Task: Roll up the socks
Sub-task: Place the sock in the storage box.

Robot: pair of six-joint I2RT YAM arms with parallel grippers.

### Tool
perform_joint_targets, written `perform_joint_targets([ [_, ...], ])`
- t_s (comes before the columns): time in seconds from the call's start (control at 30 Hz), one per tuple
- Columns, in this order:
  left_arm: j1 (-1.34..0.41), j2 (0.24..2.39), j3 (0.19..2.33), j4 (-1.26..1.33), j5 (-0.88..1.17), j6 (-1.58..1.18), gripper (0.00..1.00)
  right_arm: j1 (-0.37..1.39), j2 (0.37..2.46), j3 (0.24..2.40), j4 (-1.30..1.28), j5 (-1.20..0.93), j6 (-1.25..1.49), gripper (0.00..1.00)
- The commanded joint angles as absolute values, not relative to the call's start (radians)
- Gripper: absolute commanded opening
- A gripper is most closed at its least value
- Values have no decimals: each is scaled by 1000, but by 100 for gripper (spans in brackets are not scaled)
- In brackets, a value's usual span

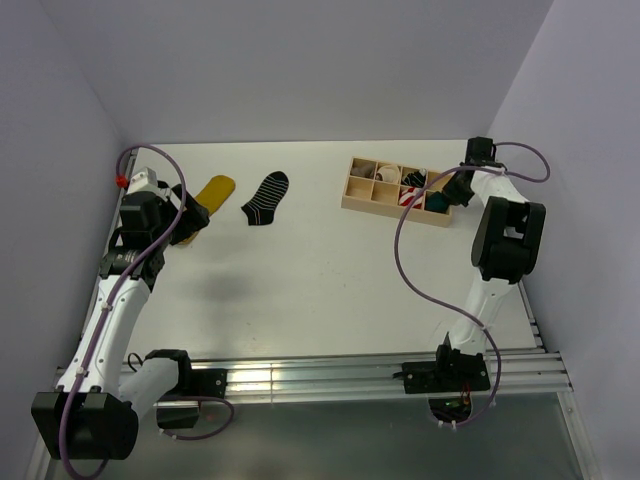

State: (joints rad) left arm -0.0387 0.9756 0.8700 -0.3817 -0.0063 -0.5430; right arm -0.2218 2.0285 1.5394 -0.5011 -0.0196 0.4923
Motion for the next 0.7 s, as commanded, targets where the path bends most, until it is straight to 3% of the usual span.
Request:
perform_joint_targets([
  [0.0, -34, 974, 865, -348, 9, -541, 90, -233, 2107, 1577, -549, 5, 477, 13],
  [0.37, -28, 982, 864, -344, 18, -541, 89, -209, 2237, 1805, -703, 40, 445, 16],
  [0.57, -20, 988, 864, -342, 25, -542, 90, -206, 2165, 1813, -637, 5, 425, 25],
  [0.67, -17, 992, 861, -336, 40, -542, 90, -204, 2018, 1770, -592, -53, 402, 35],
])
